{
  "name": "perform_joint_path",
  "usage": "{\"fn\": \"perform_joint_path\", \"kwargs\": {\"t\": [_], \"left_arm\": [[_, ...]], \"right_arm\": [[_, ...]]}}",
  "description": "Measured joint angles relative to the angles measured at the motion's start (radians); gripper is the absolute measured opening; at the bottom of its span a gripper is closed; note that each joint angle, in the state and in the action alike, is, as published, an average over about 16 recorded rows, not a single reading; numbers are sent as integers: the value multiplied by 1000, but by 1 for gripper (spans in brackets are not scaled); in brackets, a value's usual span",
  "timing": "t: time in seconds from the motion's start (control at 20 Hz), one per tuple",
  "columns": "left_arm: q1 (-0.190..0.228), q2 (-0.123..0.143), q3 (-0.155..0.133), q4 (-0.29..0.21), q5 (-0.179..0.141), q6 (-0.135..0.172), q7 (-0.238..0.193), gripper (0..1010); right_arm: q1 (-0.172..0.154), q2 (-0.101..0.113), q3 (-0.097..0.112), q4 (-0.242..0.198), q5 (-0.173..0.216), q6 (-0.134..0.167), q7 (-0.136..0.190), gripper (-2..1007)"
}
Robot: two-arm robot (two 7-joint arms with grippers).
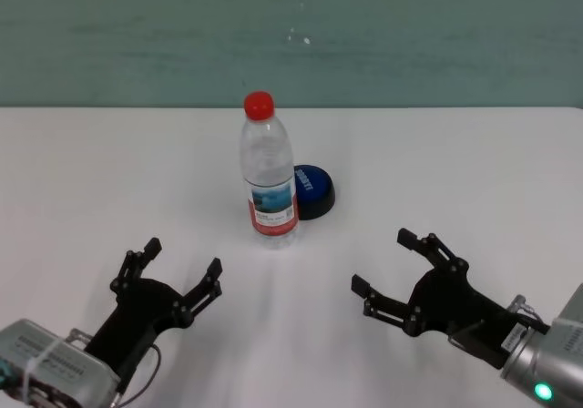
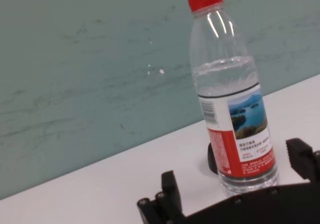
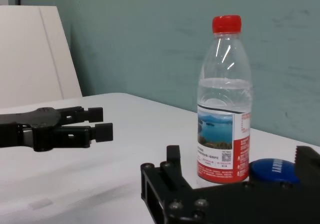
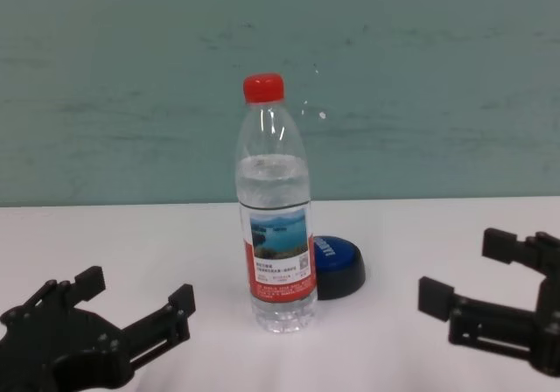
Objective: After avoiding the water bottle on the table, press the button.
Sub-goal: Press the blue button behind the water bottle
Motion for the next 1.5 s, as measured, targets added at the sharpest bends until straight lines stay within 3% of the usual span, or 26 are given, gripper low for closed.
{"fn": "perform_joint_path", "kwargs": {"t": [0.75, 1.15, 1.5], "left_arm": [[0, 0, 0, 0, 0, 0, 0, 1000], [0, 0, 0, 0, 0, 0, 0, 1000], [0, 0, 0, 0, 0, 0, 0, 1000]], "right_arm": [[-13, 33, 51, 14, -1, -17, 8, 1004], [-19, 33, 71, 18, 8, -20, 5, 1004], [-25, 32, 105, 26, 25, -25, -2, 1004]]}}
